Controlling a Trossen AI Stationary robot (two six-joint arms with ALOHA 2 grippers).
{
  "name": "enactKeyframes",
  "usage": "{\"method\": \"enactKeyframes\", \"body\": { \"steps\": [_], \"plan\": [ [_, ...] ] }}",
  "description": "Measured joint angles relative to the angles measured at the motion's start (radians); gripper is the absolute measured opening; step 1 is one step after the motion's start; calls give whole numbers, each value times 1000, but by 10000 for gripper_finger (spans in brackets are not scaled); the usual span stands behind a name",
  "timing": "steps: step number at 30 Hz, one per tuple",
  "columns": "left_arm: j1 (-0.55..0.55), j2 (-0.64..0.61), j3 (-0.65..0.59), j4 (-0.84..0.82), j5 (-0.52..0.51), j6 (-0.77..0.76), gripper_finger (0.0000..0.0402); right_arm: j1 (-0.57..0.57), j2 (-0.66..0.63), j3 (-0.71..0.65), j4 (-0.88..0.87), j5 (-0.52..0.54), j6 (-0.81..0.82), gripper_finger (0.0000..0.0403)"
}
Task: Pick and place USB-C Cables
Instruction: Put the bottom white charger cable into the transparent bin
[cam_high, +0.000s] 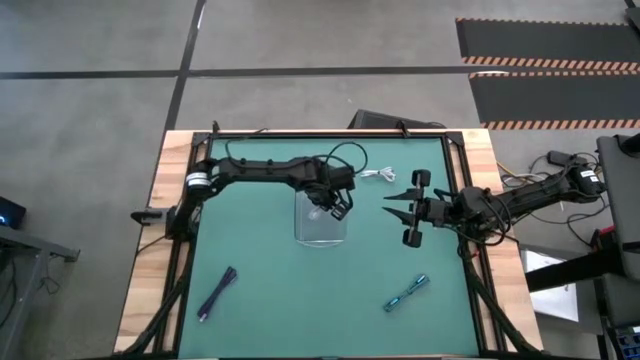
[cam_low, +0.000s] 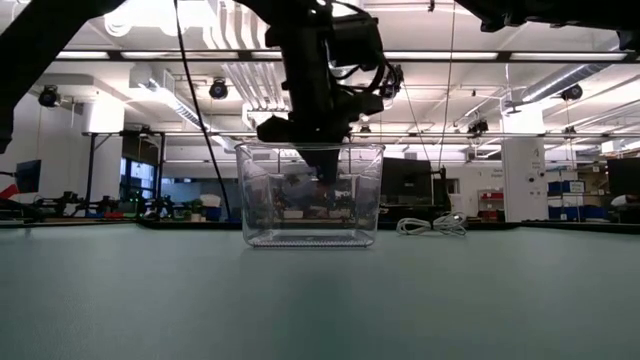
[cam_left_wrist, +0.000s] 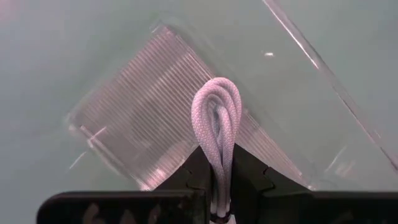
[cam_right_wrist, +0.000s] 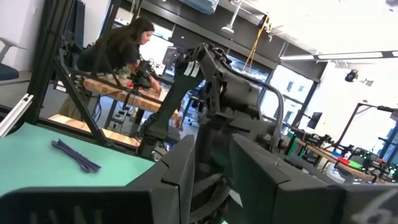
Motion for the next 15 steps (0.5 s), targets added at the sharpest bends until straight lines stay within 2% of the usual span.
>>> {"method": "enactKeyframes", "body": {
  "steps": [8, 15],
  "plan": [
    [0, -2, -65, 87, 0, 12, 20, 0, 0, 0, 0, 0, 0, 97],
    [1, -2, -82, 93, 0, 13, 20, 0, 0, 0, 0, 0, 0, 94]
  ]
}}
